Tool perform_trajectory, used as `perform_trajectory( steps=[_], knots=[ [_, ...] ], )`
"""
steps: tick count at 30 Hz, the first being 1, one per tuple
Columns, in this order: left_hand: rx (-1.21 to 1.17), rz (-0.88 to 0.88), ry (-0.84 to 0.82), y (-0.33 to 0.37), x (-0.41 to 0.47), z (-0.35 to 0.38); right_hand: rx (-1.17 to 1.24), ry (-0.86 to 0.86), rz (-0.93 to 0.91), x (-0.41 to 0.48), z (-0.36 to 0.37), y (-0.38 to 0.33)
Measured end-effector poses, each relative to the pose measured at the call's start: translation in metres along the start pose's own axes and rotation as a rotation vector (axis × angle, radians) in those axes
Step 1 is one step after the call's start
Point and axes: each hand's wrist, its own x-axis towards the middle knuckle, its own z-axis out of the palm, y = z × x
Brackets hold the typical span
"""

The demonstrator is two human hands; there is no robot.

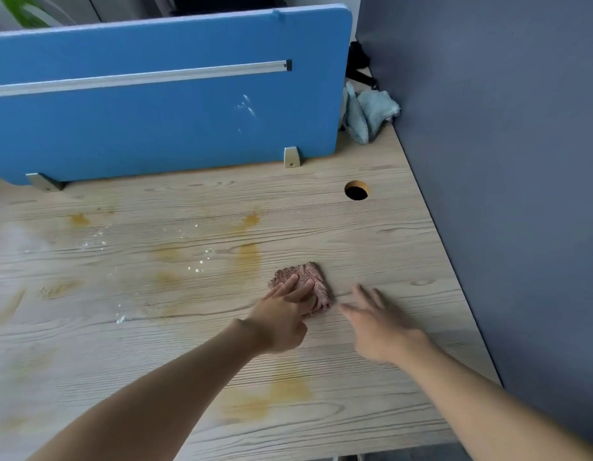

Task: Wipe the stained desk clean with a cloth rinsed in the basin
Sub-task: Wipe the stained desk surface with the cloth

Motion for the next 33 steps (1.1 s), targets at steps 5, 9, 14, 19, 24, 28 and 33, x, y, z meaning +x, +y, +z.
perform_trajectory(
  steps=[5,9,14,19,24,28,33],
  knots=[
    [0.032,0.044,-0.016,-0.014,-0.04,0.019,-0.029,-0.082,-0.04,-0.046,0.046,-0.025],
    [0.051,0.056,-0.026,-0.015,-0.057,0.033,-0.043,-0.06,0.009,-0.064,0.063,-0.04],
    [0.074,0.045,-0.001,-0.006,-0.05,0.036,-0.028,-0.07,0.028,-0.056,0.064,-0.041],
    [0.059,0.075,-0.059,-0.006,-0.08,0.045,-0.019,-0.072,0.016,-0.06,0.063,-0.038],
    [0.113,0.089,-0.073,-0.003,-0.086,0.051,-0.053,-0.076,0.003,-0.072,0.073,-0.043],
    [0.093,0.095,-0.038,0.009,-0.064,0.048,-0.038,-0.071,0.013,-0.07,0.077,-0.043],
    [0.119,0.115,-0.085,0.007,-0.089,0.057,-0.054,-0.077,0.007,-0.076,0.068,-0.036]
  ],
)
